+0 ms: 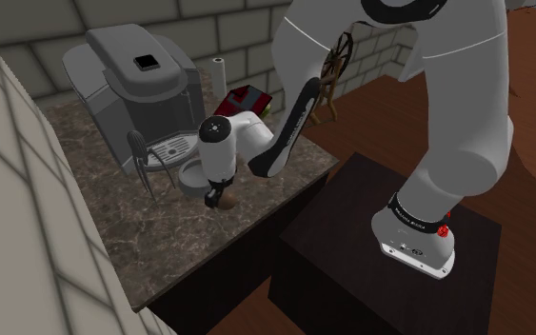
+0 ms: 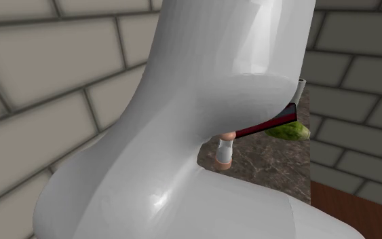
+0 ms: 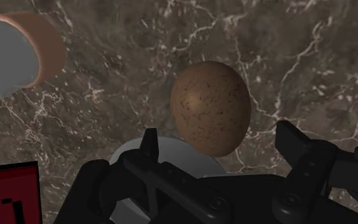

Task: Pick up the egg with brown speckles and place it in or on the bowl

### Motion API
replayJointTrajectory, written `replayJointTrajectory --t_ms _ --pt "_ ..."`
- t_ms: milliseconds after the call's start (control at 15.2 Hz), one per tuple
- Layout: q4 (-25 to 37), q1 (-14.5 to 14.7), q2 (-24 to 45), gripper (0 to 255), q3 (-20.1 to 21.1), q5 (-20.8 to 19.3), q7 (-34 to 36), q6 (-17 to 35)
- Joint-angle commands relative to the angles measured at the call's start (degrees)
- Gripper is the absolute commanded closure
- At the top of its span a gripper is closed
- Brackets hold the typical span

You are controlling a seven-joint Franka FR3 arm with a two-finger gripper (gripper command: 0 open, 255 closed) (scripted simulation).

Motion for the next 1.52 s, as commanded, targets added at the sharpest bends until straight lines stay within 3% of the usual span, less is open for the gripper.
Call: replayJointTrajectory --t_ms 0,594,660,1254,1452 --pt "1.0 0.6 1.7 0 -1.2 -1.6 0.9 0.6" --pt "1.7 1.0 2.9 0 -2.0 -2.6 1.6 1.0" --pt "1.7 1.0 2.9 255 -2.0 -2.6 1.6 1.0" --pt "1.8 1.0 2.9 255 -2.0 -2.6 1.6 1.0" --pt "0.6 -0.1 0.7 255 -0.5 -0.5 -0.3 0.2"
